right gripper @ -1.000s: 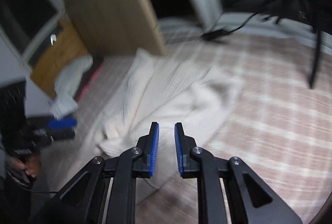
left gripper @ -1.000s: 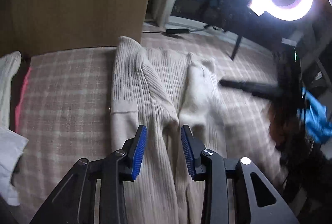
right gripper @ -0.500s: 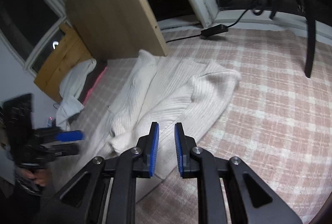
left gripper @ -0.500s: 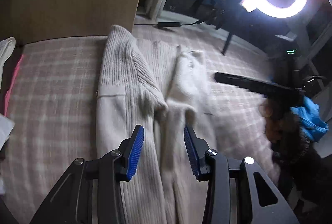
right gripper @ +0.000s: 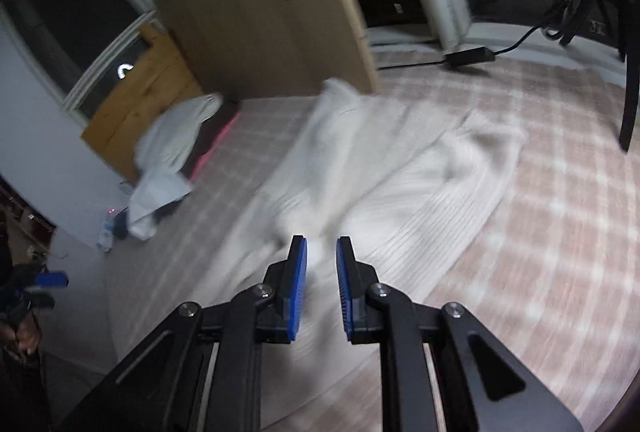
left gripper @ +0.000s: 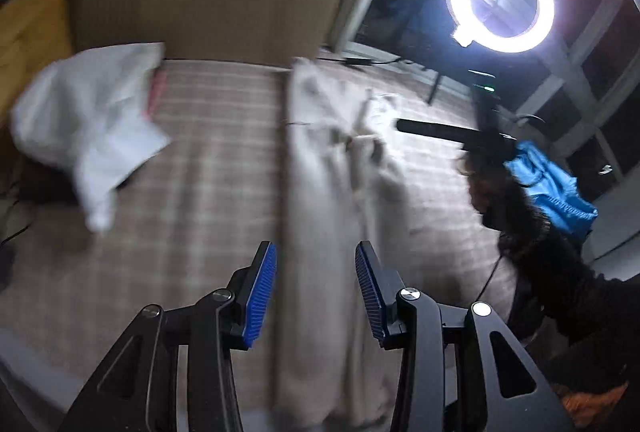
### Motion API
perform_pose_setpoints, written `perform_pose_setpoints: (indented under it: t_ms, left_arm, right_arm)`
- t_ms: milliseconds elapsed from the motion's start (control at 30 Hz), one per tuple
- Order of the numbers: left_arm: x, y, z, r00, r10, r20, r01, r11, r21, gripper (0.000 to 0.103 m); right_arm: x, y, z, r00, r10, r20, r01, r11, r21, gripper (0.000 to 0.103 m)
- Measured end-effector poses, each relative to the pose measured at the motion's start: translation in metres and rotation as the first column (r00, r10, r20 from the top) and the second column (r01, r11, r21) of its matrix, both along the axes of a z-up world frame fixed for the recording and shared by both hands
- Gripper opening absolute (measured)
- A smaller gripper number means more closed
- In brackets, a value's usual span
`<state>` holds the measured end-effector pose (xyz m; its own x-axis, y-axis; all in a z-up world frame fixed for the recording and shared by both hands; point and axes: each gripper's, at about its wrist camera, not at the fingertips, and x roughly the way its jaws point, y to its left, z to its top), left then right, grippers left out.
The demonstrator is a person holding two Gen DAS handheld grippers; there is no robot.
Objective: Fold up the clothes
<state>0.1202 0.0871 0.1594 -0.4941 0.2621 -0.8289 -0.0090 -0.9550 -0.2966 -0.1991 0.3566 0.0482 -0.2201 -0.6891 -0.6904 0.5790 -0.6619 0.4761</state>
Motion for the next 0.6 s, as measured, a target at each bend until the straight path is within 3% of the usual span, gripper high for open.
perform_pose_setpoints:
  t_ms: [67,167,267,300,367,433,500,600]
  left_arm:
    - [0.009,-0.006,-0.001,1.000,-0.013,0.008,0.013,1.000,0.008,0.040]
    - [0.016,-0.006,-0.010,0.997,-0.080,0.017,0.080,0.997,0.007,0.042]
    - [0.014,0.002,-0.032,0.979,-0.202,0.038,0.201,0.979,0.030,0.042]
    - [0.016,0.005,-0.040,0.966,-0.254,0.048,0.253,0.967,0.031,0.042]
    - [0.021,0.009,-0.056,0.939,-0.333,0.081,0.330,0.943,0.050,0.042]
    - [0.026,0.014,-0.072,0.904,-0.413,0.109,0.404,0.910,0.096,0.042]
    - [0.031,0.024,-0.086,0.860,-0.494,0.128,0.478,0.867,0.137,0.042]
    - [0.041,0.047,-0.099,0.803,-0.583,0.126,0.573,0.813,0.106,0.042]
  right_arm:
    - [0.016,-0.016,-0.004,0.999,0.027,0.023,-0.028,1.000,0.010,0.015]
    - [0.030,-0.061,-0.031,0.997,0.049,0.057,-0.055,0.993,0.105,0.015]
    - [0.048,-0.080,-0.036,1.000,-0.002,0.012,0.000,0.982,0.190,0.016]
    - [0.056,-0.078,-0.029,1.000,-0.023,0.010,0.021,0.977,0.214,0.016]
    - [0.083,-0.059,-0.008,0.996,-0.084,0.024,0.079,0.987,0.141,0.016]
    - [0.129,-0.037,0.008,0.988,-0.156,-0.015,0.157,0.978,0.140,0.016]
    - [0.177,-0.021,0.000,0.971,-0.239,0.026,0.233,0.960,0.155,0.016]
    - [0.245,-0.005,-0.017,0.930,-0.353,0.098,0.332,0.926,0.183,0.016]
